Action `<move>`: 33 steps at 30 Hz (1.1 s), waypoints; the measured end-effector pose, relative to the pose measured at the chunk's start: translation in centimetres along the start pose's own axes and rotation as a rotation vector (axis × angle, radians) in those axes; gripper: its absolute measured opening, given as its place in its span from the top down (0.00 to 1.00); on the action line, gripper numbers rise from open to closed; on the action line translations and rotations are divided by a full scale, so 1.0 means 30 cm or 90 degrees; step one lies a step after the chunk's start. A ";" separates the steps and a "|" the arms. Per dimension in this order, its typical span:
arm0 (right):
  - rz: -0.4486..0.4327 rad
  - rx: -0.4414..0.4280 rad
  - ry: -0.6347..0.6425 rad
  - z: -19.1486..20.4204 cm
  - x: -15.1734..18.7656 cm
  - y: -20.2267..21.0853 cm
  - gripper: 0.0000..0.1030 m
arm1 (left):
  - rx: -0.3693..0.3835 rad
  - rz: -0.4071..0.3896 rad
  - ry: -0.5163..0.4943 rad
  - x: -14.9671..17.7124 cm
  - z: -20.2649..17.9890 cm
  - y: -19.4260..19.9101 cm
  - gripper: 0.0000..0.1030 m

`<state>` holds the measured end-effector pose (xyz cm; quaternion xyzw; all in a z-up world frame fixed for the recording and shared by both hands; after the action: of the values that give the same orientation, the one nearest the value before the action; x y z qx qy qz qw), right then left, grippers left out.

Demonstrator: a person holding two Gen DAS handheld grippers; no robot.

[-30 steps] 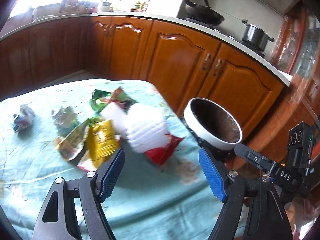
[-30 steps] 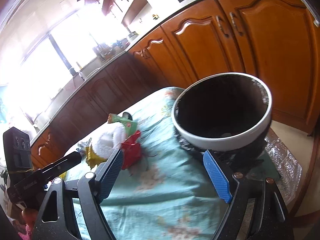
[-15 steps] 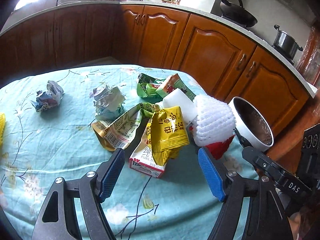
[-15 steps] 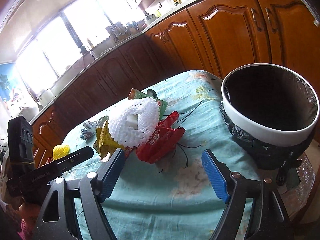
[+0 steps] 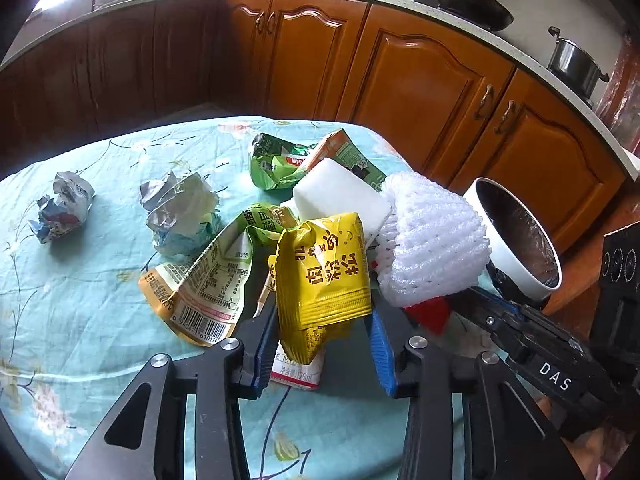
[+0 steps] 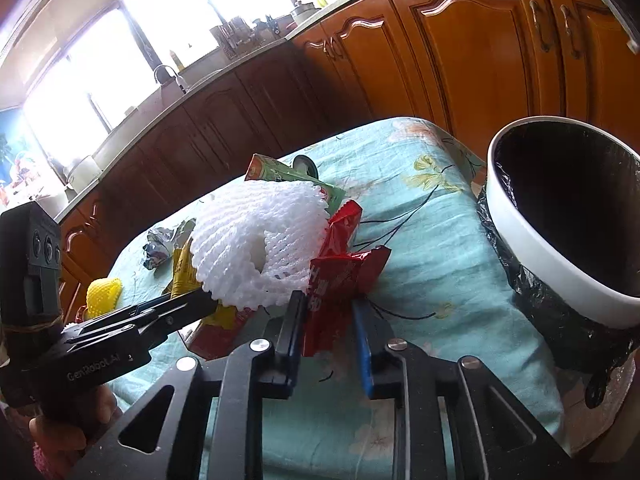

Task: Collect trash
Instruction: 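Grasp the yellow snack packet with the left tool while the right tool grasps the red wrapper, then carry both wrappers over the bin and open both tools to release them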

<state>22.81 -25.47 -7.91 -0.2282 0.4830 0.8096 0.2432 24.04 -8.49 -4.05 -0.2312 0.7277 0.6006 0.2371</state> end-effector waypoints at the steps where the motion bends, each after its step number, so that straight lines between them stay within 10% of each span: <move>1: -0.001 0.000 0.005 0.004 0.002 0.006 0.87 | 0.003 0.000 0.000 -0.001 0.002 0.004 0.66; 2: 0.000 0.000 0.009 0.010 0.005 0.012 0.99 | 0.005 -0.001 0.001 -0.001 0.014 0.000 0.67; 11: -0.013 -0.008 0.030 0.045 0.003 0.079 0.99 | 0.020 -0.019 0.007 0.055 0.048 0.093 0.71; 18: -0.033 -0.007 -0.024 -0.016 -0.057 0.041 0.58 | 0.017 -0.031 0.007 0.076 0.069 0.144 0.71; 22: -0.002 -0.017 -0.040 -0.040 -0.074 -0.050 0.56 | 0.018 -0.026 0.007 0.085 0.069 0.151 0.71; 33: -0.035 -0.002 0.012 -0.007 -0.020 0.075 0.74 | 0.057 -0.039 -0.008 0.073 0.027 0.225 0.71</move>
<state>21.92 -26.71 -6.12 -0.2491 0.4777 0.8013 0.2602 18.19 -6.66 -0.40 -0.2389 0.7450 0.5612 0.2701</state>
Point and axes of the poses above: each gripper's, at about its wrist camera, not at the fingertips, and y roughly against the way its jaws point, z to its left, x to its underside, the point moved 2 cm from there along -y, roughly the way its jaws point, and after that the axes turned 6 degrees about -x, right-handed, at the moved point
